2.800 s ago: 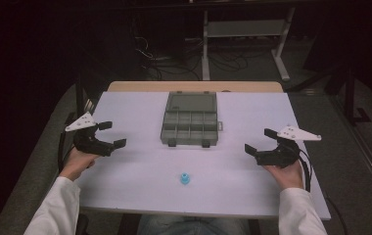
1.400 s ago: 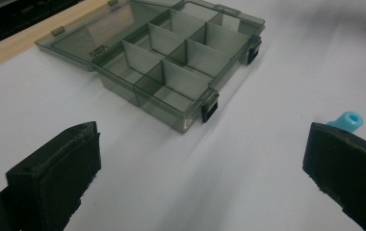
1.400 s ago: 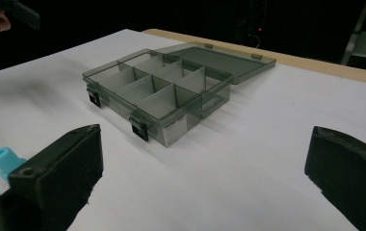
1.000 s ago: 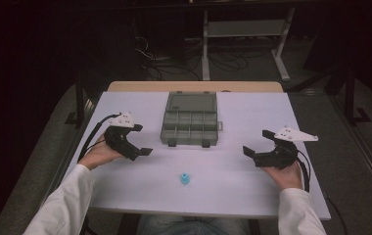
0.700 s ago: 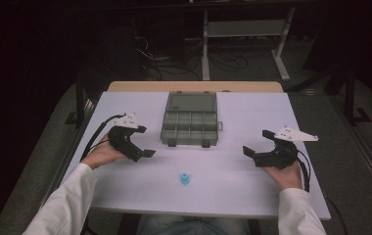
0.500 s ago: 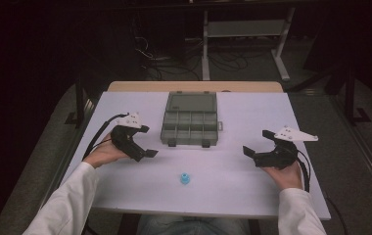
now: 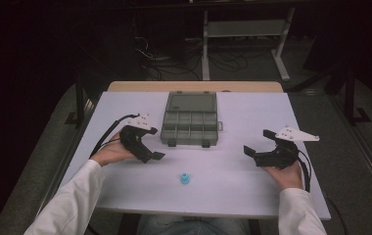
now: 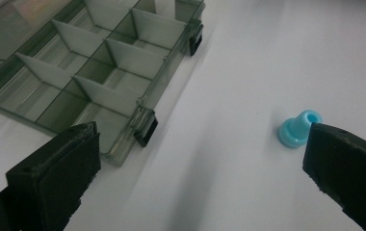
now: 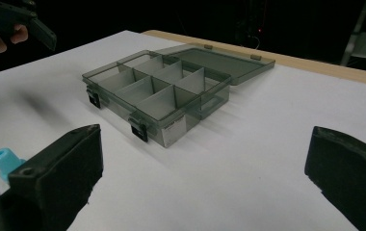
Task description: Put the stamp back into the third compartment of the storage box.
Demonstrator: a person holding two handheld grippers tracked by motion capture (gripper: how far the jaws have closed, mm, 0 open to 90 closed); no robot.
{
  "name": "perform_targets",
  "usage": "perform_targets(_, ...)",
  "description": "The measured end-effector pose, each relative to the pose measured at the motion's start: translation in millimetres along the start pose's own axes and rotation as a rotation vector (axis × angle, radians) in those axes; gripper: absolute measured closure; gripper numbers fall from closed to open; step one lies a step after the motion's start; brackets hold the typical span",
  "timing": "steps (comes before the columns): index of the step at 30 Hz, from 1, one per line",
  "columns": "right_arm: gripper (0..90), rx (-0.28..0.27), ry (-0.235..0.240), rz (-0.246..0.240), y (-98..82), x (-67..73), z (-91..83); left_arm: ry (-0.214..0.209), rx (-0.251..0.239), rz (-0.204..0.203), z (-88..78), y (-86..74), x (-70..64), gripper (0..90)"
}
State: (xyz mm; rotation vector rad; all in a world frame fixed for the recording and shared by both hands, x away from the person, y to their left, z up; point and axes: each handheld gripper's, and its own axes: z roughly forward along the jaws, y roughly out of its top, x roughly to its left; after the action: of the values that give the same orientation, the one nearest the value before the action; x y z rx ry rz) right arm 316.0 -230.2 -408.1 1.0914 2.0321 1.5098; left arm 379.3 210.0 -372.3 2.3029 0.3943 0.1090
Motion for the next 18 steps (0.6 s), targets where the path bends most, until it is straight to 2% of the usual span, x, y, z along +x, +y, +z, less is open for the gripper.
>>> perform_targets(6, 0.0, -0.004, 0.0, -0.003, 0.2, -0.2, -0.5, -0.039, 0.011, 0.02, 8.2, 5.6, -6.1, 0.0)
perform_targets(18, 0.0, -0.007, -0.003, 0.002, 0.0, -1.4, -1.6, -0.081, 0.044, 0.053, 24.0, 11.3, -12.7, 0.0)
